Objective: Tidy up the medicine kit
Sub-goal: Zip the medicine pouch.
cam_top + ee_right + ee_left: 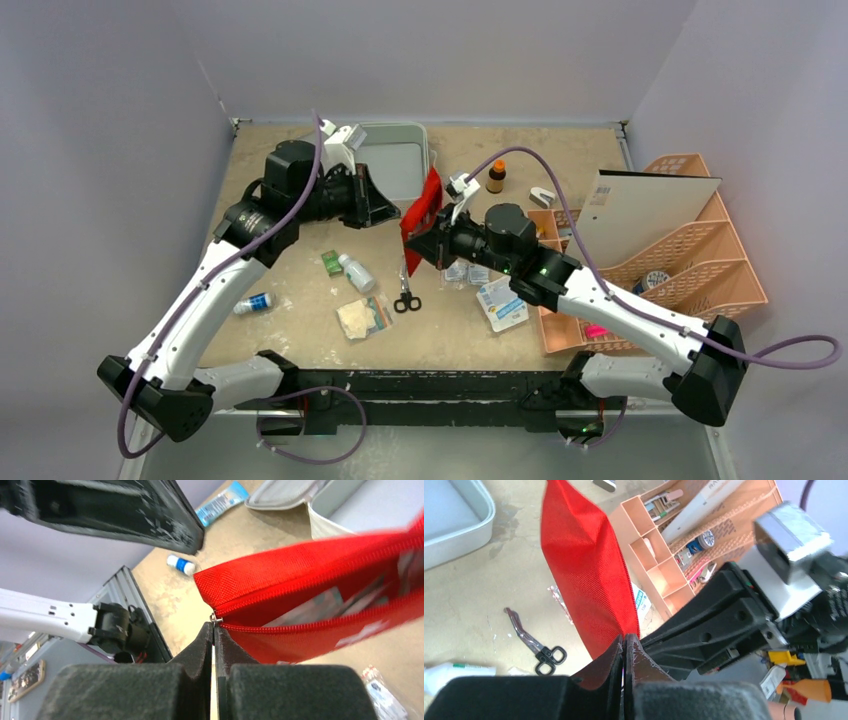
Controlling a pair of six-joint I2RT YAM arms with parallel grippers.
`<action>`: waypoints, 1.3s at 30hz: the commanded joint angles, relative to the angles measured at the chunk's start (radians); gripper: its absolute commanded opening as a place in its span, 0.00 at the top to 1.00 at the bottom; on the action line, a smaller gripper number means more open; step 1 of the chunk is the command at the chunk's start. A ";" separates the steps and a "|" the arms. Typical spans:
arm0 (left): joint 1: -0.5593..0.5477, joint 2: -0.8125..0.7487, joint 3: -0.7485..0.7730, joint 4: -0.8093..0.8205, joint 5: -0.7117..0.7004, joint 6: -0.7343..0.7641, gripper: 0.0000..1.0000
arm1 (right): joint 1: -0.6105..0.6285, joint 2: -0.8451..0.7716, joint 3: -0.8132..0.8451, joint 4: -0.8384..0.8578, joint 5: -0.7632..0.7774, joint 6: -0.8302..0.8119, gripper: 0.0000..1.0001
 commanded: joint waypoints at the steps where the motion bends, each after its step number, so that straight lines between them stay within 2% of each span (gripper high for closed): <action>1: 0.008 0.007 0.041 0.038 0.142 0.168 1.00 | -0.007 -0.035 -0.017 -0.047 0.004 -0.056 1.00; 7: 0.010 0.031 0.042 0.057 0.266 0.228 1.00 | -0.010 -0.035 0.023 -0.064 -0.077 0.007 1.00; 8: 0.010 0.033 0.050 0.043 0.276 0.235 0.95 | -0.009 -0.037 0.028 -0.064 -0.081 0.024 1.00; 10: 0.009 0.026 0.052 0.020 0.287 0.261 0.73 | -0.012 -0.043 0.034 -0.064 -0.079 0.054 1.00; 11: 0.009 0.015 0.041 0.017 0.282 0.276 0.67 | -0.011 -0.046 0.038 -0.064 -0.074 0.068 1.00; 15: 0.009 -0.036 -0.004 0.022 0.305 0.345 0.57 | -0.011 -0.062 0.044 -0.046 -0.034 0.123 1.00; 23: 0.010 -0.061 -0.083 -0.011 0.321 0.502 0.56 | -0.011 -0.082 0.040 0.033 0.034 0.229 1.00; 31: 0.009 -0.111 -0.221 0.184 0.339 0.596 0.54 | -0.011 -0.088 0.052 0.057 0.047 0.298 1.00; 39: 0.009 -0.055 -0.214 0.217 0.292 0.655 0.52 | -0.011 -0.089 0.052 0.053 0.010 0.323 1.00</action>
